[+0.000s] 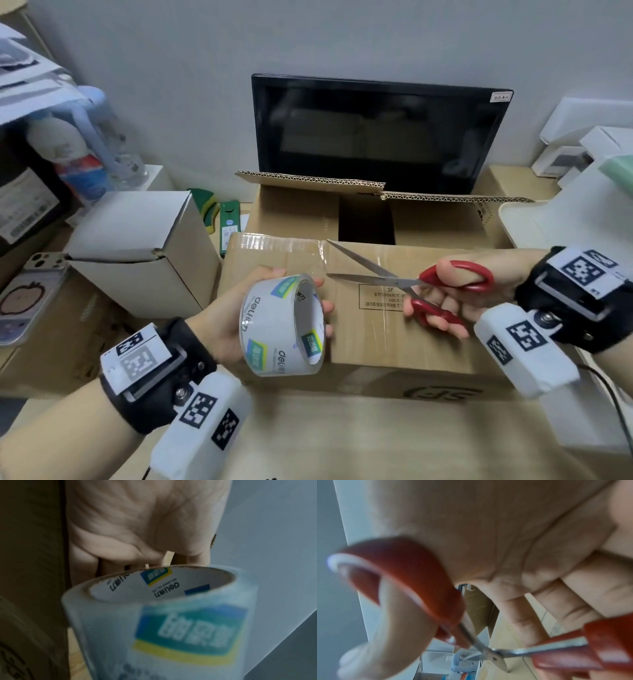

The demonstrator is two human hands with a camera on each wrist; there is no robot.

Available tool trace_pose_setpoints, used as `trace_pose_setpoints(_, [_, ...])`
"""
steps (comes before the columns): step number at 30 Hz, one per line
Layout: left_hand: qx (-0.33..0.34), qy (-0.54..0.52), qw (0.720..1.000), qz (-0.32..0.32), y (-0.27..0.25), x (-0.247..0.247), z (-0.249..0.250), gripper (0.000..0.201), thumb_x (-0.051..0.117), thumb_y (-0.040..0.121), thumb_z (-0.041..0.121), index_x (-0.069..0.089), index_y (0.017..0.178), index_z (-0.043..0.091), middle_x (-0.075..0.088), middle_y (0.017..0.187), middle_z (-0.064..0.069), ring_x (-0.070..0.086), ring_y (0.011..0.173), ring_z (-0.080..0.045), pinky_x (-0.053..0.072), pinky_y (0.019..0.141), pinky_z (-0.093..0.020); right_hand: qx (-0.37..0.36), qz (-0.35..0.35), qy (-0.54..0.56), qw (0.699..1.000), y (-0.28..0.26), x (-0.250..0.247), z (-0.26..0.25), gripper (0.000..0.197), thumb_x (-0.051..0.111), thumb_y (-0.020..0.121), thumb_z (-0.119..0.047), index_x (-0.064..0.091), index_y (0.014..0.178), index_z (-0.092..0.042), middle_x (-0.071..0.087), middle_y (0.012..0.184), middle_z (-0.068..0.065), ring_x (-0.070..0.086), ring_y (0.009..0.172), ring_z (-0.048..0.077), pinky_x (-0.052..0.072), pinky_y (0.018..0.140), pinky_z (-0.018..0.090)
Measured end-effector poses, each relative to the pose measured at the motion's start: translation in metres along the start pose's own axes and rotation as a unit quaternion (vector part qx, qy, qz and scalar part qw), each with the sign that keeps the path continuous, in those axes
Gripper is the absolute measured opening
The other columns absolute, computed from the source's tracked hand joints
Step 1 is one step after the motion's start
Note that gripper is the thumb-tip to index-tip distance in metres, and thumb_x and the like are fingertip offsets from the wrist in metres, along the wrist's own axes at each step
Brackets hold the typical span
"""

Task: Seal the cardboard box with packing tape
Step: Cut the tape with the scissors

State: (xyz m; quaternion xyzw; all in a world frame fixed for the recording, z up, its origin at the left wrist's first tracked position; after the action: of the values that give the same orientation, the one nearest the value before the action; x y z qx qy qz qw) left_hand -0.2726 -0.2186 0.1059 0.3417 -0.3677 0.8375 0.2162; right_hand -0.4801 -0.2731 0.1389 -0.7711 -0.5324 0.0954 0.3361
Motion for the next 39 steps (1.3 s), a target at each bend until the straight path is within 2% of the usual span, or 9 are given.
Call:
trace_pose_setpoints(3, [0.003,0.005,1.000,-0.003,-0.002,0.001,-0.002,0.058,0.084,0.051,0.030,0.068,0.104,0.012,0.067,0.101,-0.016,0.065,0.089,-0.038,0.054,0.082,-0.045,-0.009,-0.014,0.004,1.000,0.011,0.003,-0.002,0.097,0.071,0.053,-0.072,0.051,0.115,0.000,0.064,0.077,0.004,0.063,0.060,0.011,0.053,0.058,0.021])
trace_pose_setpoints(8, [0.026,0.026,0.999,-0.004,-0.004,0.003,-0.001,0.055,0.084,0.052,0.033,0.070,0.101,0.012,0.068,0.102,-0.017,0.065,0.090,-0.038,0.054,0.081,-0.045,-0.007,-0.031,0.029,0.999,0.026,0.011,-0.012,0.094,0.080,0.043,-0.066,0.055,0.105,0.000,0.066,0.066,0.000,0.065,0.056,0.005,0.053,0.050,0.016])
trace_pose_setpoints(14, [0.040,0.039,0.998,-0.003,-0.005,0.002,0.001,0.053,0.085,0.052,0.034,0.071,0.099,0.012,0.069,0.102,-0.016,0.066,0.090,-0.037,0.054,0.082,-0.044,-0.056,-0.101,0.082,0.990,0.038,0.019,-0.022,0.071,0.067,0.071,-0.055,0.047,0.104,0.005,0.069,0.067,-0.003,0.066,0.054,0.003,0.049,0.043,0.009])
trace_pose_setpoints(21, [0.046,0.044,0.998,-0.007,-0.005,0.002,0.001,0.057,0.085,0.051,0.033,0.071,0.102,0.012,0.068,0.102,-0.018,0.066,0.091,-0.039,0.055,0.079,-0.046,-0.109,-0.059,0.033,0.992,0.039,0.013,-0.024,0.067,0.064,0.073,-0.057,0.051,0.099,0.004,0.064,0.056,-0.003,0.058,0.039,0.002,0.040,0.035,0.010])
trace_pose_setpoints(24, [0.050,0.046,0.998,-0.016,-0.004,-0.001,0.002,0.054,0.084,0.051,0.029,0.071,0.101,0.012,0.069,0.099,-0.019,0.066,0.090,-0.040,0.055,0.078,-0.047,-0.134,-0.041,0.024,0.990,0.037,0.008,-0.029,0.064,0.063,0.076,-0.052,0.051,0.100,0.006,0.062,0.053,-0.003,0.056,0.037,0.001,0.043,0.038,0.009])
trace_pose_setpoints(29, [0.054,0.097,0.992,-0.060,-0.006,0.000,-0.002,0.042,0.076,0.066,0.027,0.069,0.104,0.010,0.069,0.104,-0.019,0.065,0.098,-0.037,0.052,0.088,-0.045,-0.146,-0.035,0.002,0.989,0.032,0.006,-0.024,0.064,0.061,0.080,-0.048,0.049,0.105,0.009,0.064,0.056,-0.004,0.057,0.041,0.000,0.046,0.043,0.010])
trace_pose_setpoints(34, [0.057,0.098,0.991,-0.065,-0.006,-0.003,-0.003,0.045,0.077,0.063,0.027,0.070,0.103,0.009,0.068,0.104,-0.020,0.065,0.097,-0.039,0.052,0.085,-0.045,-0.154,-0.002,-0.086,0.984,0.026,0.010,-0.022,0.088,0.066,0.067,-0.061,0.049,0.107,0.015,0.063,0.057,-0.004,0.057,0.041,0.001,0.046,0.044,0.011])
trace_pose_setpoints(36, [0.064,0.102,0.991,-0.065,-0.006,-0.002,-0.003,0.045,0.079,0.060,0.028,0.070,0.101,0.009,0.069,0.102,-0.020,0.066,0.095,-0.038,0.053,0.085,-0.045,-0.157,-0.008,-0.106,0.982,0.024,0.014,-0.024,0.087,0.065,0.064,-0.065,0.050,0.105,0.010,0.064,0.057,-0.005,0.058,0.043,0.001,0.046,0.044,0.011])
trace_pose_setpoints(39, [0.077,0.101,0.989,-0.074,-0.007,-0.001,-0.002,0.042,0.077,0.063,0.028,0.070,0.101,0.009,0.069,0.103,-0.019,0.065,0.096,-0.038,0.051,0.088,-0.046,-0.139,-0.055,-0.085,0.985,0.023,0.026,-0.025,0.078,0.071,0.063,-0.057,0.046,0.106,0.003,0.067,0.063,-0.007,0.061,0.048,-0.002,0.049,0.047,0.009])
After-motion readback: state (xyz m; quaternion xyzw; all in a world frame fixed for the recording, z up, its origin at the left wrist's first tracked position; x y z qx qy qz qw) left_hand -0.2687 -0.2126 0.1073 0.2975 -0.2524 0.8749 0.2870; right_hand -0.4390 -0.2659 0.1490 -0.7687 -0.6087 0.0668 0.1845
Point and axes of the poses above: each hand's wrist, its own y-axis towards the middle knuckle, its own x-axis out of the palm, z = x × y, the point moved 7 cm from there along y, towards the middle knuckle
